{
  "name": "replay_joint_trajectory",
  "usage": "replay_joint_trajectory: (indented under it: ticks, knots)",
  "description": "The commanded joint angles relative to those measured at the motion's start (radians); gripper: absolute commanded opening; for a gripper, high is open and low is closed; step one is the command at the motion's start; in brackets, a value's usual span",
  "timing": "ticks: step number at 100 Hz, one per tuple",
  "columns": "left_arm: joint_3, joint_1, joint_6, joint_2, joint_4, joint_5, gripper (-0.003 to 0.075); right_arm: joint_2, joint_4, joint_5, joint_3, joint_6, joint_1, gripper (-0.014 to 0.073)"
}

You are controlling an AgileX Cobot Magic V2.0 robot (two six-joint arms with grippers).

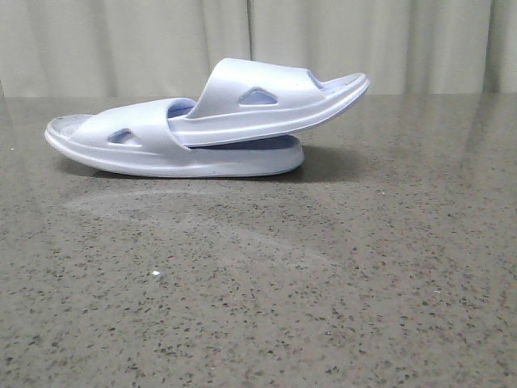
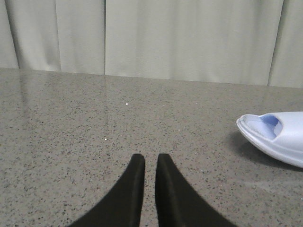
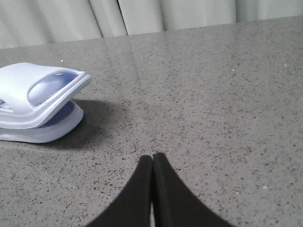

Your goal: Insert blue slippers together front up

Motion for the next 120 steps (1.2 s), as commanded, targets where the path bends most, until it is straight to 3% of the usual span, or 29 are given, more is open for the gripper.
replay_joint_trajectory:
  ticks: [1, 120]
  knots:
    - [0.006, -0.005, -0.023, -0.009, 0.017, -0.111, 0.0015, -0.003, 0.004, -0.022, -0.024, -0.002, 0.001, -0.0089]
    - [0.042, -0.005, -0.016, -0.038, 0.035, -0.074, 0.0015, -0.003, 0.004, -0.022, -0.023, -0.002, 0.001, -0.0089]
